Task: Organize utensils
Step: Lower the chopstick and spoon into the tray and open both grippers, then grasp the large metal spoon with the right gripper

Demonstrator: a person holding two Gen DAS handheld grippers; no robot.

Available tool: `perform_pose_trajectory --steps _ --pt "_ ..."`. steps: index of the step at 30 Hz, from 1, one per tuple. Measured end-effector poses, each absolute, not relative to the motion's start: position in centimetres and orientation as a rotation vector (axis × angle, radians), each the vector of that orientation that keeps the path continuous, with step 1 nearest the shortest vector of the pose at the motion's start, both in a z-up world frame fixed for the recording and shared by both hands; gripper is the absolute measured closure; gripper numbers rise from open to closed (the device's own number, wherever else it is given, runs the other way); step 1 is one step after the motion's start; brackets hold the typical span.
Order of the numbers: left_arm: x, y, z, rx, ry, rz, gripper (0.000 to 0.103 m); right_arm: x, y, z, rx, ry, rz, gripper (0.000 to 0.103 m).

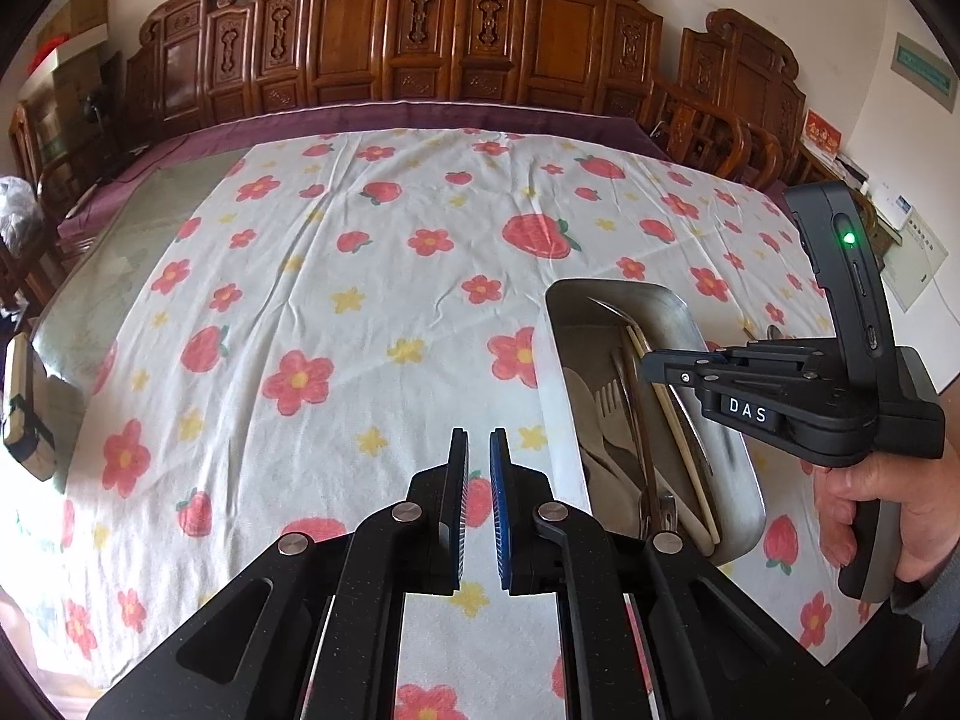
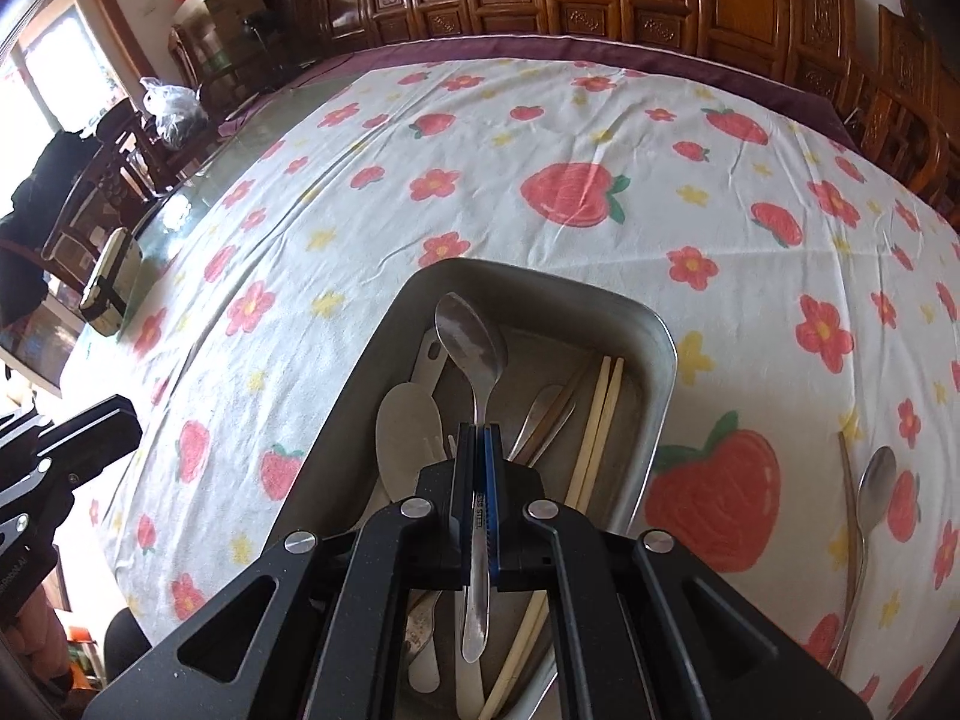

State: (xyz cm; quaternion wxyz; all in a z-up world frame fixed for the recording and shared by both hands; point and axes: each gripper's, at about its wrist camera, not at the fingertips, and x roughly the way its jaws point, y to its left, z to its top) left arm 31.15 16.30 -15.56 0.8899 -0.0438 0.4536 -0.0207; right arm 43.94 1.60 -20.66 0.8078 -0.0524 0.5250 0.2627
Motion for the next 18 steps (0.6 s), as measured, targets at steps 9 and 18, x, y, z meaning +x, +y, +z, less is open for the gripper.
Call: perform_pose_trajectory --steps 9,18 --pt "31.1 15.2 -15.2 -0.079 0.937 -0.063 0.097 43.3 0.4 -19.6 -0.069 1.08 0.605 0.097" --pt "31.2 11.8 -14.6 -0.071 0.919 -0.102 0.073 40.3 -7.6 -17.7 -0.101 0.999 0.56 0.097"
